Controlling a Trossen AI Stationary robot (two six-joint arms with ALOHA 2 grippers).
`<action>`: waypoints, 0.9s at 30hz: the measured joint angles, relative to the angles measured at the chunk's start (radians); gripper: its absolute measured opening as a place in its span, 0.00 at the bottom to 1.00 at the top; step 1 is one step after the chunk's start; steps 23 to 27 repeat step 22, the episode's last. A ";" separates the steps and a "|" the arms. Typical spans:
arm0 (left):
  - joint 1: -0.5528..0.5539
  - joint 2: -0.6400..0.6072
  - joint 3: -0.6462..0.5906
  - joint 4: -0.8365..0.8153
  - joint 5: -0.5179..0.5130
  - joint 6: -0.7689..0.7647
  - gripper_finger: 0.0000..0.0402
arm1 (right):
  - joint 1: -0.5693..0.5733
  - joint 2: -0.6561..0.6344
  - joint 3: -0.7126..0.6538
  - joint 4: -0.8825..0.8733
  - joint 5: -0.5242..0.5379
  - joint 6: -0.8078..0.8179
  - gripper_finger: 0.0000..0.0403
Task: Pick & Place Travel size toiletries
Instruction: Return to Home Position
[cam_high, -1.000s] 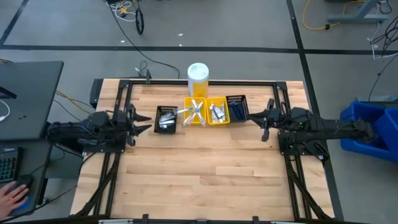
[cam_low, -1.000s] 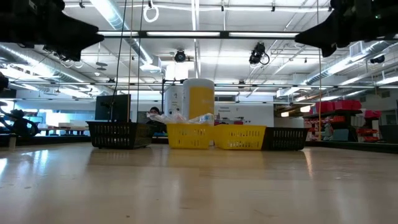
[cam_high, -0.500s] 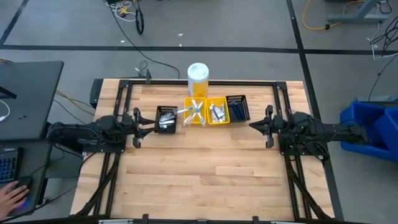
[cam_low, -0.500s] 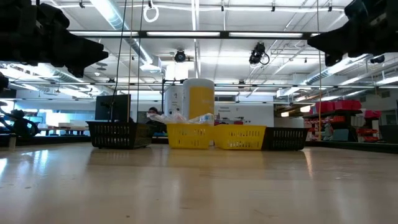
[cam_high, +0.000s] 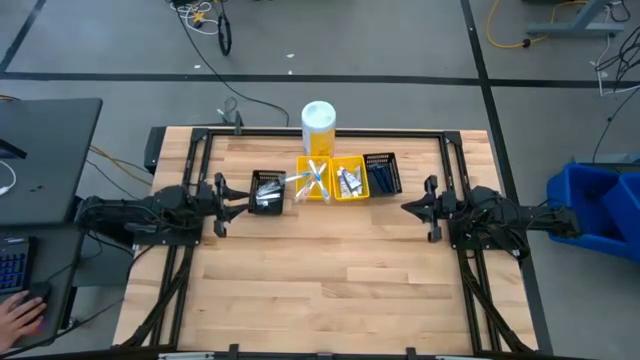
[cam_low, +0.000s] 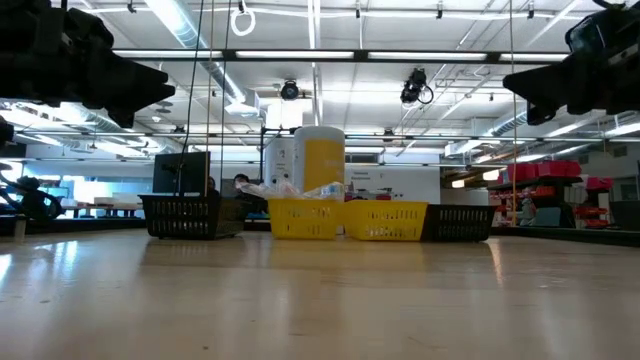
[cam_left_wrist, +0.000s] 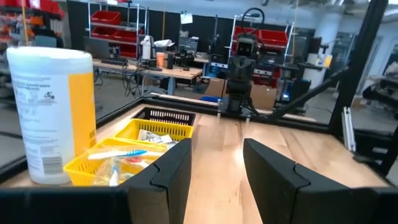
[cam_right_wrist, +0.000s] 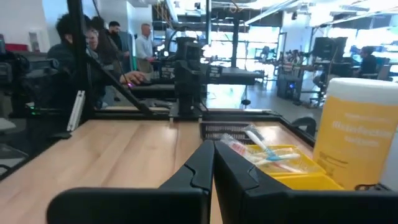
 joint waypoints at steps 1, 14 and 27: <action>0.000 0.000 0.000 0.000 -0.001 -0.018 0.39 | 0.000 0.000 0.000 -0.002 -0.015 0.001 0.04; 0.000 0.000 -0.001 -0.001 -0.001 -0.007 0.39 | 0.000 0.001 0.000 -0.034 -0.041 -0.010 0.05; 0.000 0.000 -0.001 -0.001 -0.001 -0.005 0.39 | 0.000 0.001 0.000 -0.034 -0.040 -0.010 0.05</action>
